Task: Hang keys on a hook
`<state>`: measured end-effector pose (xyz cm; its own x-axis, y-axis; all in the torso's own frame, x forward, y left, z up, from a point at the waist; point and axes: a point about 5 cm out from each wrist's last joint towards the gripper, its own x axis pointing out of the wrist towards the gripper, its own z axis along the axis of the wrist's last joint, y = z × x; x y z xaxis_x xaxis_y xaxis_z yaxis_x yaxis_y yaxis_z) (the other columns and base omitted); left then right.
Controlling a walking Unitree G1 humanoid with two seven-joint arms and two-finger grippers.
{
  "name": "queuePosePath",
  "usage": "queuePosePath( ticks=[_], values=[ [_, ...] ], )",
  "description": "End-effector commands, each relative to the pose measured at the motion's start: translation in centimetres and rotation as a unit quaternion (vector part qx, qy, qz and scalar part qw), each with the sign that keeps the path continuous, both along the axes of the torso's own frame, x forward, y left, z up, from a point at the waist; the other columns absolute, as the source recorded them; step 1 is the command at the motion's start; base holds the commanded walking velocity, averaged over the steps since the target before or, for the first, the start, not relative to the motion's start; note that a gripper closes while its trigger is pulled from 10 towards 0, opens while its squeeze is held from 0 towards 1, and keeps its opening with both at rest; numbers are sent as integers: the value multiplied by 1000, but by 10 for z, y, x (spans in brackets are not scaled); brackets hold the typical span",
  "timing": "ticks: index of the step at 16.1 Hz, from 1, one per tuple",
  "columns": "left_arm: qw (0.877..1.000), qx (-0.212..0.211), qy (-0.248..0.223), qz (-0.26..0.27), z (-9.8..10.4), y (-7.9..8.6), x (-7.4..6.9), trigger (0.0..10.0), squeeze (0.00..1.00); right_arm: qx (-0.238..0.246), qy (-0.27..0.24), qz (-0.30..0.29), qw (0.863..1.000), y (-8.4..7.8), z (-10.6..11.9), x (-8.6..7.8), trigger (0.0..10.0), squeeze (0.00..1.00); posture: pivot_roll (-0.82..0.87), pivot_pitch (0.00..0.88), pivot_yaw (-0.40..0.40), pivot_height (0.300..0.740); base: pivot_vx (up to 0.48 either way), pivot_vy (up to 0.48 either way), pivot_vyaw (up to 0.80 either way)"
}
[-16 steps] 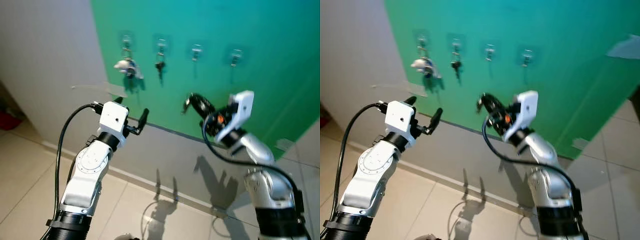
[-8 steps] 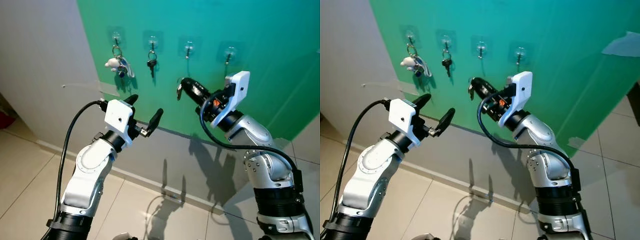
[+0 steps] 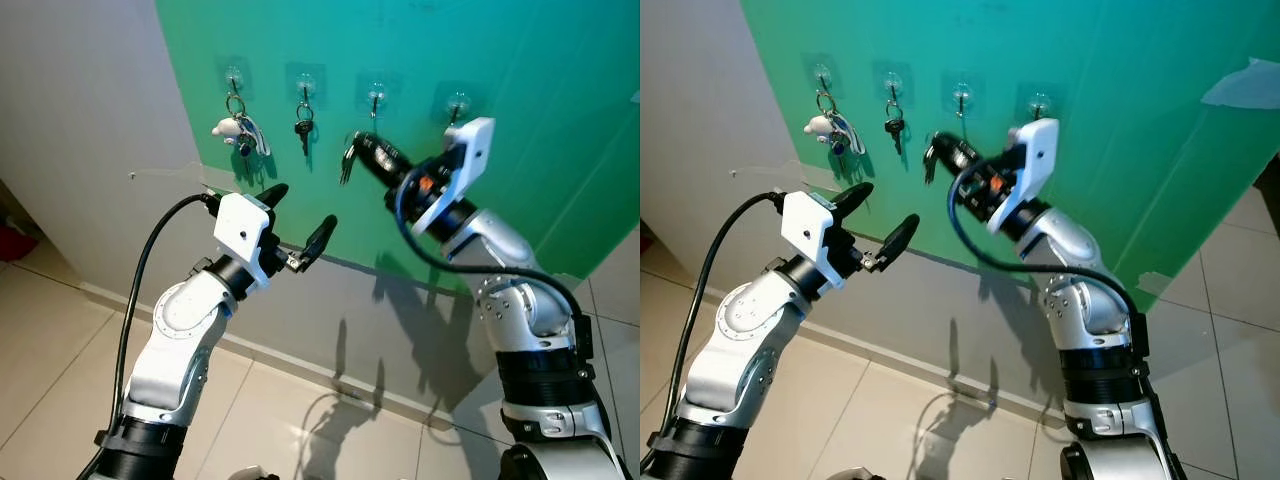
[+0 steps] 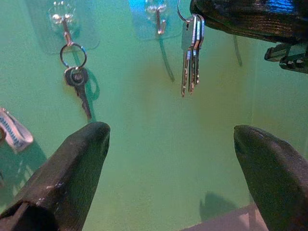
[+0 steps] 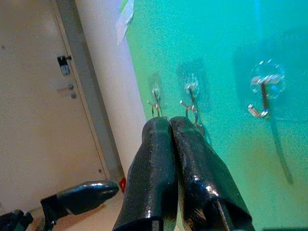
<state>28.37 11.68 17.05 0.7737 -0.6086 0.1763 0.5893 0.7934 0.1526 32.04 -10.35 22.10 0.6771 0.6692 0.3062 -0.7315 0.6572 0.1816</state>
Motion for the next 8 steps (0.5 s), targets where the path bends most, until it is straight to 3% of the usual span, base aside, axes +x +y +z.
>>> queuePosePath(
  ticks=[1, 8],
  values=[
    [1000, 3, 2, -9, 1, -4, 3, 10000, 0, 12, -7, -6, 1000, -3, 6, 3, 10000, 0, -79, 0, 49, 740, 0, 0, 0],
    [1000, 18, -1, 3, 2, -1, 6, 10000, 0, 14, 11, -14, 1000, 1, 7, 17, 10000, 0, -63, 0, 27, 740, 0, 0, 0]
  ],
)
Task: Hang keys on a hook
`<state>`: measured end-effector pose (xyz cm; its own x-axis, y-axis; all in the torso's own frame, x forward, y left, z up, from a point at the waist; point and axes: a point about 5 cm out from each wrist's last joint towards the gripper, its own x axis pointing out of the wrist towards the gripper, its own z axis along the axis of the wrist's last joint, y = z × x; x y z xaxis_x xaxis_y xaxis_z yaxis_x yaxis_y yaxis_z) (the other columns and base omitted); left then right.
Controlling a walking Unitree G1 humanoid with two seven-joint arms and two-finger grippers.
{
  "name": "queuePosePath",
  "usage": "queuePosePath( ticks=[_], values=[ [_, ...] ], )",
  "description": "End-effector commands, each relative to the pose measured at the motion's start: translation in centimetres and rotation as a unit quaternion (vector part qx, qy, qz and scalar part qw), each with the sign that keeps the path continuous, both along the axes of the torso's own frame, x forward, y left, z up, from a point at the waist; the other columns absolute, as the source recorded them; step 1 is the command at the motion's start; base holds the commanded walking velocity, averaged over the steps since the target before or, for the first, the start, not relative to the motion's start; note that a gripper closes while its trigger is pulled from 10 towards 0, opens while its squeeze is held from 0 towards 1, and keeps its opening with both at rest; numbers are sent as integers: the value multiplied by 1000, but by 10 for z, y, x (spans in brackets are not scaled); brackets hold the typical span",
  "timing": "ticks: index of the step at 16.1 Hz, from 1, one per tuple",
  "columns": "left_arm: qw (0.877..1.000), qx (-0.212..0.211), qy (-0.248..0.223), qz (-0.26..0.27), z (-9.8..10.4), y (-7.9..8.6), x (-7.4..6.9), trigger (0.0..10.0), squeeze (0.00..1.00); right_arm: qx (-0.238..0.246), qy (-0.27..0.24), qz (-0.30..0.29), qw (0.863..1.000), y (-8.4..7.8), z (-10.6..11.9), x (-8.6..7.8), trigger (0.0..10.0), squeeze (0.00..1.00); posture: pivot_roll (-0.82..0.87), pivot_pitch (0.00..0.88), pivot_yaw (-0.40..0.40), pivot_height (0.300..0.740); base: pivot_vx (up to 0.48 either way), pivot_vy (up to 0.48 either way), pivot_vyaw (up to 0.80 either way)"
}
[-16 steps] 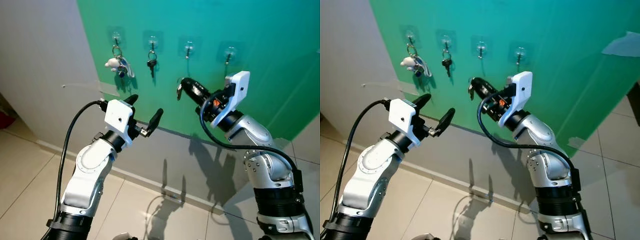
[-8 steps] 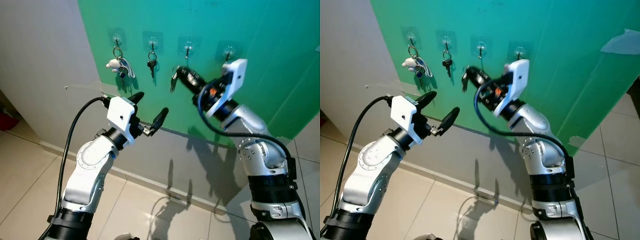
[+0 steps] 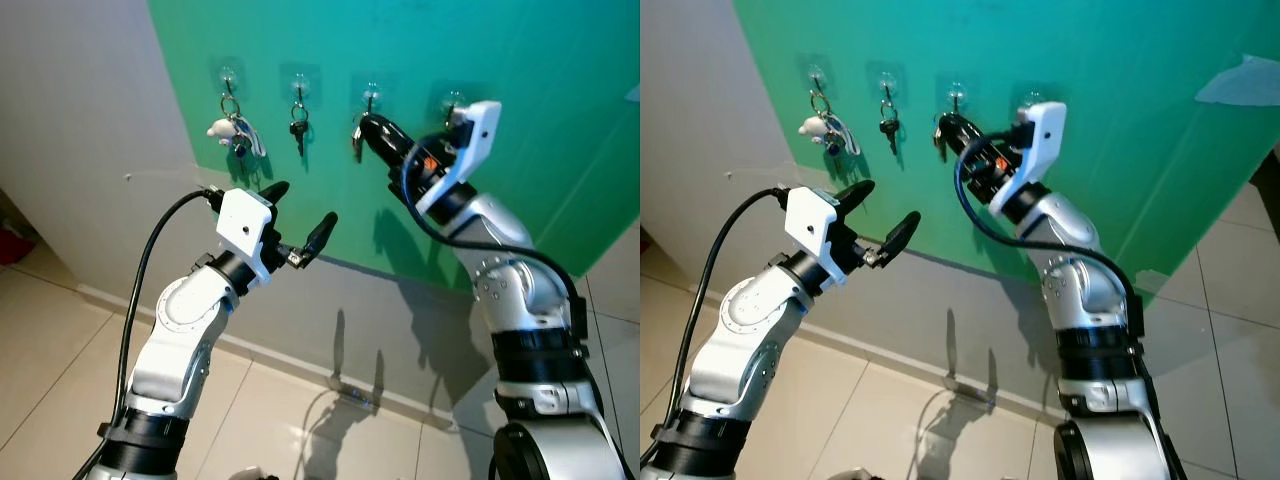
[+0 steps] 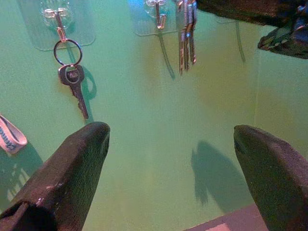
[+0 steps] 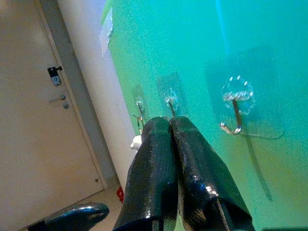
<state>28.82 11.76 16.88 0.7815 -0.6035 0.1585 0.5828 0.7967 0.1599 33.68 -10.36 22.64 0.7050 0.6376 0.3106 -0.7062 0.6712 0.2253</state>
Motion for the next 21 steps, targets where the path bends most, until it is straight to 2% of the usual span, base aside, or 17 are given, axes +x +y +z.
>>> queuePosePath(
  ticks=[1, 6, 10, 13, 16, 21],
  values=[
    [1000, 8, -7, 0, 4, 0, 3, 10000, 0, -7, -1, 3, 1000, 4, 0, 3, 10000, 0, -65, 0, 24, 740, 0, 0, 0],
    [1000, -2, -8, -2, 5, -4, 4, 10000, 0, 11, -5, 0, 1000, 12, 9, 11, 10000, 0, -75, 0, 19, 740, 0, 0, 0],
    [1000, 1, -6, -2, 4, -4, 3, 10000, 0, 19, -7, -13, 1000, 10, 13, 16, 10000, 0, -74, 0, 19, 740, 0, 0, 0],
    [1000, 2, -6, -5, 3, -3, 1, 10000, 0, 20, -9, -12, 1000, 8, 12, 15, 10000, 0, -77, 0, 13, 740, 0, 0, 0],
    [1000, 7, -8, 16, 1, 1, 2, 10000, 0, 16, -14, 18, 1000, 8, 9, 4, 10000, 0, -79, 0, 0, 740, 0, 0, 0],
    [1000, 7, -12, 24, 2, 4, 3, 10000, 0, 34, -21, 20, 999, 3, 15, 3, 10000, 0, -82, 0, -20, 740, 0, 0, 0]
  ],
)
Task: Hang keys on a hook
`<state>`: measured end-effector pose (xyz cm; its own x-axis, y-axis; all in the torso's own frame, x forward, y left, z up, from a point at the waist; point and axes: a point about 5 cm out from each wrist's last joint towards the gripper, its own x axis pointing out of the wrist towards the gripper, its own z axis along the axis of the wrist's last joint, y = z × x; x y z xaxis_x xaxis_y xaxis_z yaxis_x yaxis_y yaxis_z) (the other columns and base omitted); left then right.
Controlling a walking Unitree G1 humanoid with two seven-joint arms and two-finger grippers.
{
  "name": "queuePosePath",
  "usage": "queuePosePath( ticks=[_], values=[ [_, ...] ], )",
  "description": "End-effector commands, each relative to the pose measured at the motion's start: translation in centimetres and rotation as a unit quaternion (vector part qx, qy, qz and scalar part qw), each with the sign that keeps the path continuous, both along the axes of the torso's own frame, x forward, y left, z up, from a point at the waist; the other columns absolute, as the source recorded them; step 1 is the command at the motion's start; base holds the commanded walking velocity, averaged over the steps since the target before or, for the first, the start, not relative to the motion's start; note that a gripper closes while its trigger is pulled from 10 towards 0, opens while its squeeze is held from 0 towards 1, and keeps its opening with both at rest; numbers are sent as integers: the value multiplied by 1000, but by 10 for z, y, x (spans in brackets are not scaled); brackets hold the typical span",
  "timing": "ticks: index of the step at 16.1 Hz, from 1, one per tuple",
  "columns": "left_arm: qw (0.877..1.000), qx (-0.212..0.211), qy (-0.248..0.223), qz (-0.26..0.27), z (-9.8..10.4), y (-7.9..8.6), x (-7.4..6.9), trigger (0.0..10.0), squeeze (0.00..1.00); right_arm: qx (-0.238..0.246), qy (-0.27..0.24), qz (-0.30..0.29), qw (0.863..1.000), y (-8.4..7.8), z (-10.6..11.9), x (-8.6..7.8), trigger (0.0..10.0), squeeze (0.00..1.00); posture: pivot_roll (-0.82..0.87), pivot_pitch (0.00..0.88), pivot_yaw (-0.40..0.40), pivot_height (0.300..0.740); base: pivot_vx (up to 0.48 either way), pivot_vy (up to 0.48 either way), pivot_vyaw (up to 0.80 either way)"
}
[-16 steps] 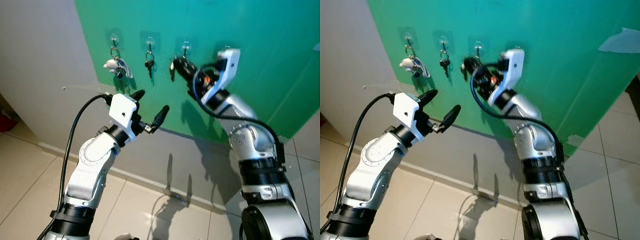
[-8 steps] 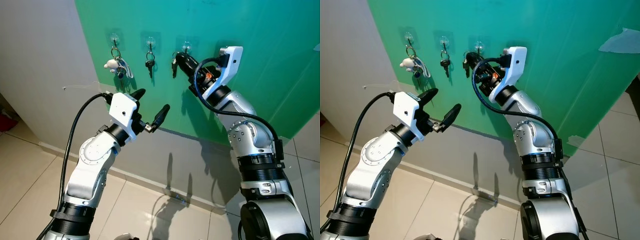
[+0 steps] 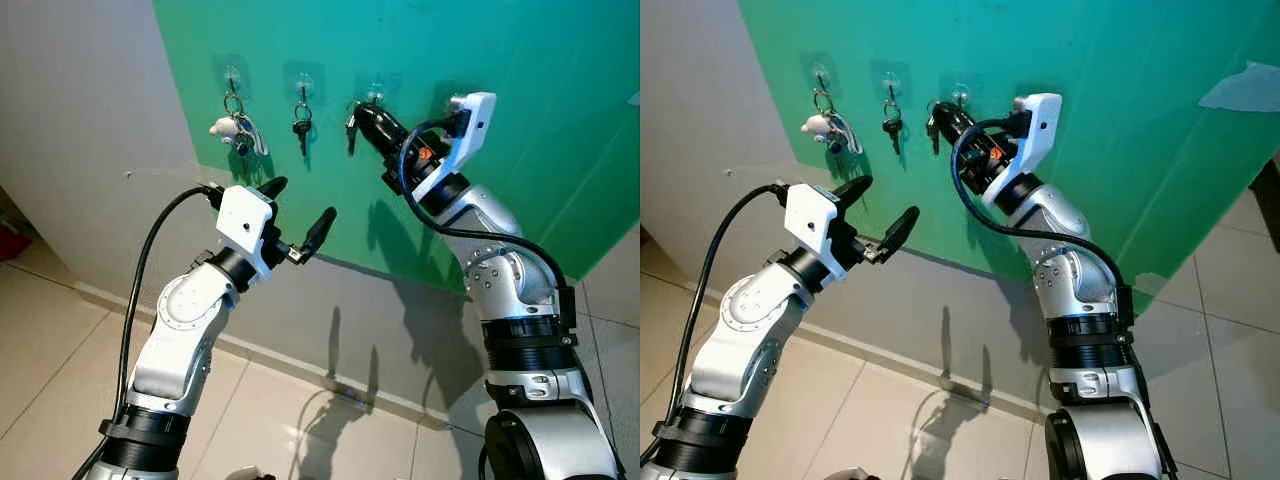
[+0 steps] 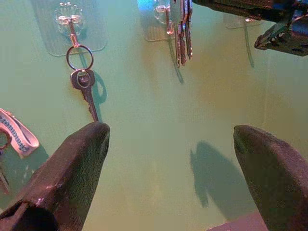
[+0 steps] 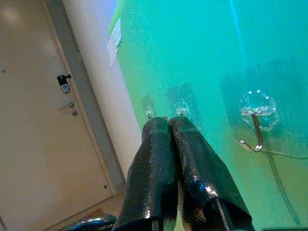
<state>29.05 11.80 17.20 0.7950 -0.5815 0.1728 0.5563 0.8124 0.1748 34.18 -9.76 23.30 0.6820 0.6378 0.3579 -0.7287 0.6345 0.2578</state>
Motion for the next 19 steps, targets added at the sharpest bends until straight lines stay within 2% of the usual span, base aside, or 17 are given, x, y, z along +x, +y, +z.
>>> queuePosePath(
  ticks=[1, 4, 7, 10, 12, 16, 19],
  values=[
    [1000, 2, -6, 8, 1, 2, 2, 10000, 0, 16, -21, 8, 1000, -4, 12, -1, 10000, 0, -83, 0, -26, 740, 0, 0, 0],
    [1000, 1, -15, 10, 7, 1, 6, 10000, 0, 10, -30, 15, 999, -3, 19, 1, 10000, 0, -77, 0, -26, 740, 0, 0, 0],
    [1000, 4, -10, 5, 5, 2, 3, 10000, 0, -8, -15, 8, 1000, 2, 10, 2, 10000, 0, -57, 0, -19, 740, 0, 0, 0],
    [1000, 4, -8, -16, 7, 1, -1, 10000, 0, 7, -12, 9, 1000, 8, 8, 4, 10000, 0, -41, 0, -13, 740, 0, 0, 0],
    [1000, 4, -7, -13, 6, 2, -1, 10000, 0, -1, 4, -1, 1000, 7, 0, 5, 10000, 0, -48, 0, -17, 740, 0, 0, 0],
    [1000, 0, -3, -19, 5, -1, -2, 10000, 0, 12, 10, -35, 999, -1, 2, 12, 10000, 0, -47, 0, -14, 740, 0, 0, 0],
    [1000, 4, -1, -17, 5, 3, -3, 10000, 0, 16, 21, -49, 998, -1, -4, 14, 10000, 0, -40, 0, -8, 740, 0, 0, 0]
  ],
)
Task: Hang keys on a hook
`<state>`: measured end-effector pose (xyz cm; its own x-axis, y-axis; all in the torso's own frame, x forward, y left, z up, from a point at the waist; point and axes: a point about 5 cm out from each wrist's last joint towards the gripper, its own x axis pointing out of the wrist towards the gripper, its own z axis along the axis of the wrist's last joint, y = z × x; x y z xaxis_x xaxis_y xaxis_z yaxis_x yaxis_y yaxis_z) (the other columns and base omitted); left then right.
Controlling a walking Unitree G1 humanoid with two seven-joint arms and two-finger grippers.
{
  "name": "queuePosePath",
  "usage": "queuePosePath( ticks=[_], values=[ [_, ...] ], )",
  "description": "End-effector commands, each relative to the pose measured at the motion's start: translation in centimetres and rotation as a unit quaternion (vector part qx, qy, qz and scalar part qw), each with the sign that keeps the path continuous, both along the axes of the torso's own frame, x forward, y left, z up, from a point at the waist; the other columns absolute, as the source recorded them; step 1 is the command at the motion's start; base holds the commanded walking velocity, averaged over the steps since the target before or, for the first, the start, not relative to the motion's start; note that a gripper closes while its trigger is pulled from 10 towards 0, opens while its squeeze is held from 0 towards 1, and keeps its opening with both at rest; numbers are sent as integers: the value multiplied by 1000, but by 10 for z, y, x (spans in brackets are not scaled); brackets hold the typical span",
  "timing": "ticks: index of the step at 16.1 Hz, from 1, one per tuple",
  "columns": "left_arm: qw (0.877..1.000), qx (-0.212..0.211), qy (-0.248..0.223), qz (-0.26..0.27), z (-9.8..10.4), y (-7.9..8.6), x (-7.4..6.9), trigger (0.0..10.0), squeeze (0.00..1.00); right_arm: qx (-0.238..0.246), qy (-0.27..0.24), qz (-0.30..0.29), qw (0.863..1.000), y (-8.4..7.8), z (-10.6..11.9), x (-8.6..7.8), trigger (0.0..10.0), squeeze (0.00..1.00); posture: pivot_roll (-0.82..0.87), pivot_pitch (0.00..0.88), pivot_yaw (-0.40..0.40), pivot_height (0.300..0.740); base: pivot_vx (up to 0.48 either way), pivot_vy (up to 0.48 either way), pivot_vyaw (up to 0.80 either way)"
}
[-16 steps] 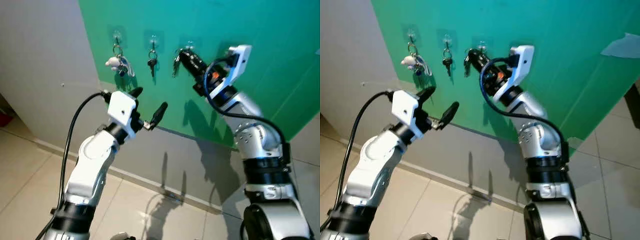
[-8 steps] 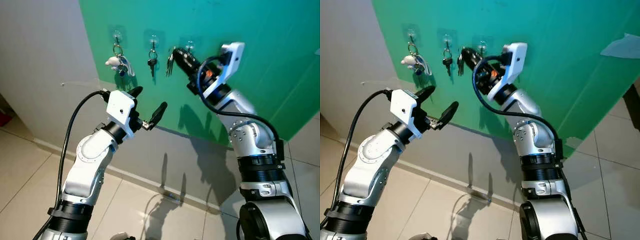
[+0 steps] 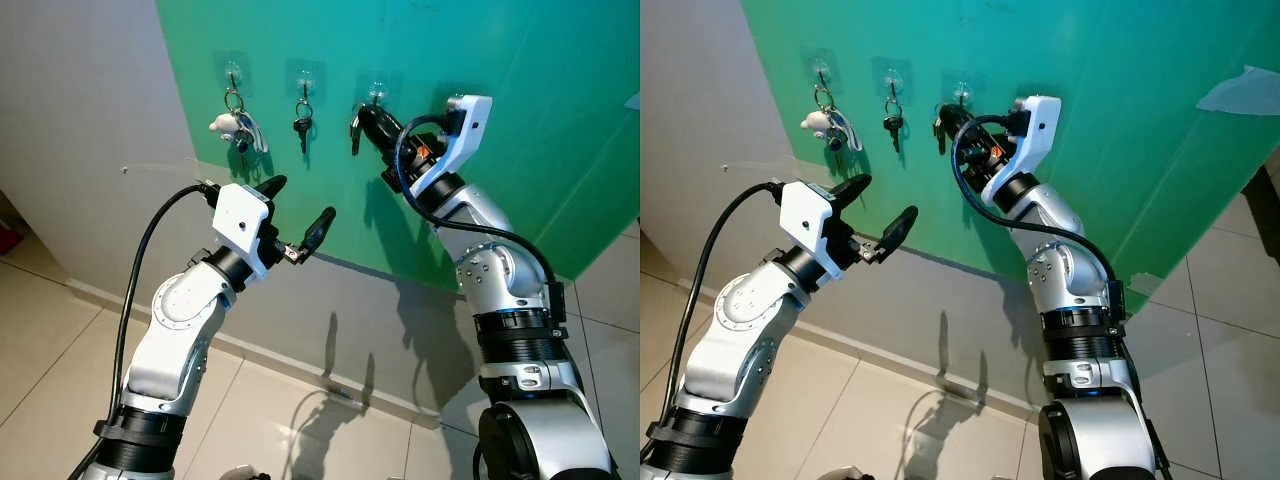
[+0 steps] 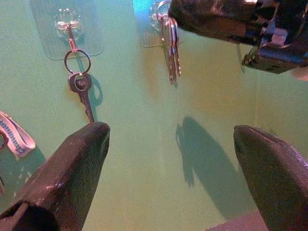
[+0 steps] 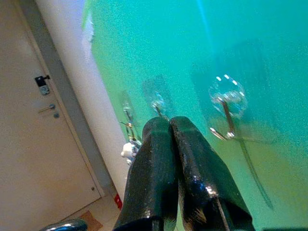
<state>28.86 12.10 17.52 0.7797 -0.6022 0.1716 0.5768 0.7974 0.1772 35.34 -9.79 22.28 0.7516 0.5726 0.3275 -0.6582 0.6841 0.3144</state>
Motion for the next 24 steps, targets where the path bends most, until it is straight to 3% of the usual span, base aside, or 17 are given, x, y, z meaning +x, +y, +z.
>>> queuePosePath(
  ticks=[1, 11, 16, 24],
  values=[
    [1000, 5, 0, -4, 2, 1, -2, 10000, 0, 6, -8, -11, 1000, 0, 5, 3, 10000, 0, -40, 0, -8, 740, 0, 0, 0],
    [1000, 11, 1, 0, 3, 6, -3, 10000, 0, 28, 8, -55, 998, -8, 4, 15, 10000, 0, -23, 0, -12, 740, 0, 0, 0],
    [1000, 14, 3, -7, 3, 4, -3, 10000, 0, 23, 32, -67, 997, -15, -7, 15, 10000, 0, -23, 0, -7, 740, 0, 0, 0],
    [1000, 14, 4, -22, 4, 1, -2, 10000, 0, 22, 54, -53, 997, -19, -14, 14, 10000, 0, -26, 0, 8, 740, 0, 0, 0]
  ],
)
